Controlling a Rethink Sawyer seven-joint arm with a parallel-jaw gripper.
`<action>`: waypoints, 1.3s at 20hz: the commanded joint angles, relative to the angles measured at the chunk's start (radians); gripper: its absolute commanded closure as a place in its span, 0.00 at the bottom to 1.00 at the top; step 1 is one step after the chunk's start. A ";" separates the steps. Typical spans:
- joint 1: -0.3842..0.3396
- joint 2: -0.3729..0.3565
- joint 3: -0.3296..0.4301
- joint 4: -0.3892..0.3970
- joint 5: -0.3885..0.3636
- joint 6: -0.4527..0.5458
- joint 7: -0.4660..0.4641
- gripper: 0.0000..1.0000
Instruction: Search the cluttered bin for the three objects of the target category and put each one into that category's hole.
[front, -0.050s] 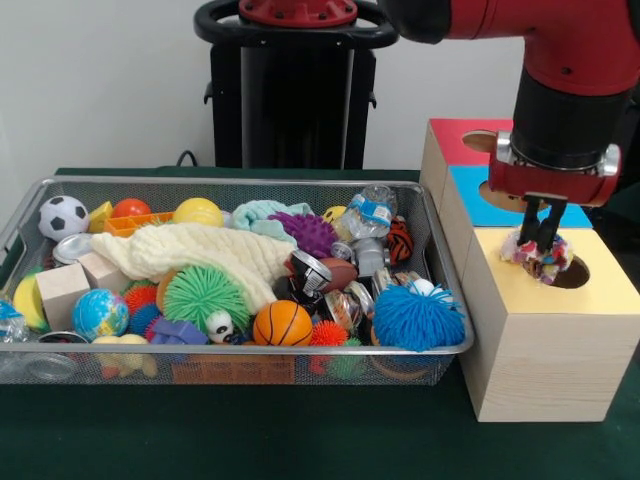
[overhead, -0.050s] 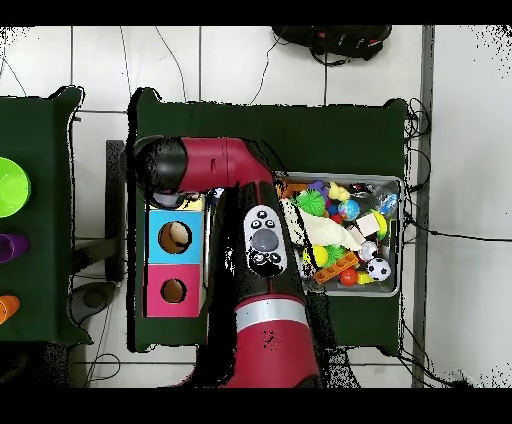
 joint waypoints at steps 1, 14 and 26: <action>0.005 -0.012 0.006 0.250 -0.025 -0.055 0.064 1.00; 0.009 0.056 0.040 0.191 0.033 -0.297 0.146 1.00; 0.047 0.179 -0.008 0.098 0.020 -0.419 0.153 1.00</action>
